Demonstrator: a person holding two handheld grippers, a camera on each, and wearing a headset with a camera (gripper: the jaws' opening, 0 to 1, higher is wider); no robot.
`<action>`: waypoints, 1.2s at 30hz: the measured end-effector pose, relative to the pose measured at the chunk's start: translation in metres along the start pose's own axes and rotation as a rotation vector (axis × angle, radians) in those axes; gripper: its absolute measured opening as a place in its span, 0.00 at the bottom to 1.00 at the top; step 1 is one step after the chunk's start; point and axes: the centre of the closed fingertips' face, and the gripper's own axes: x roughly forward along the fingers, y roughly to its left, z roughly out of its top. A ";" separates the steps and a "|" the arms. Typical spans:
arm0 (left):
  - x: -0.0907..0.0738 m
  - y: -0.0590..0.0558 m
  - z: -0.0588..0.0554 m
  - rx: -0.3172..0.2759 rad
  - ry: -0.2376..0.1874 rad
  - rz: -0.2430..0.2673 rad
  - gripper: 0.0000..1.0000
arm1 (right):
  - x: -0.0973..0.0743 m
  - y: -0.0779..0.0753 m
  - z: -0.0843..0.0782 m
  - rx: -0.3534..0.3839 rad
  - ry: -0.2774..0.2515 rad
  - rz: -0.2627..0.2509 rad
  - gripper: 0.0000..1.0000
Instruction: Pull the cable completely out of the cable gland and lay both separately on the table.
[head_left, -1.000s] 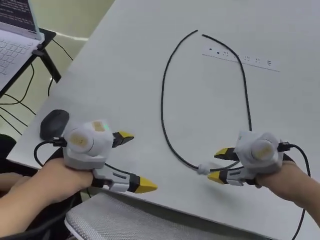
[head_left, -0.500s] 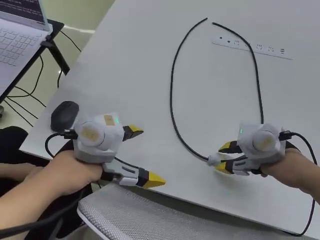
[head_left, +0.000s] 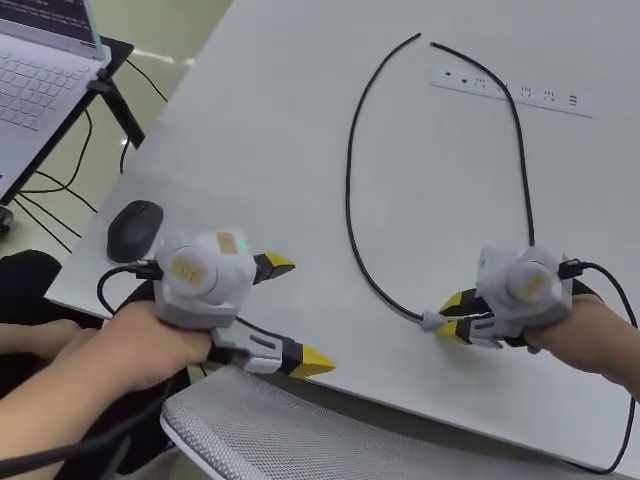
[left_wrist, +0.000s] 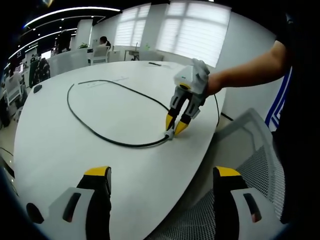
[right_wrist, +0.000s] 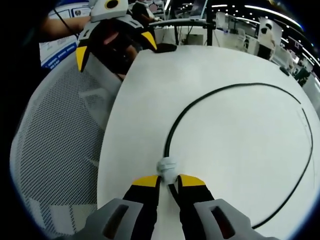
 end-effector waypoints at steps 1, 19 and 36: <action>0.000 0.000 0.000 -0.001 0.001 0.000 0.84 | 0.000 0.000 0.000 0.000 -0.001 0.001 0.10; 0.004 -0.006 0.009 0.003 -0.019 0.001 0.83 | -0.013 0.005 0.010 0.127 -0.036 -0.028 0.08; 0.016 -0.007 0.044 0.046 -0.054 -0.029 0.79 | -0.053 0.025 0.051 0.120 -0.095 -0.023 0.08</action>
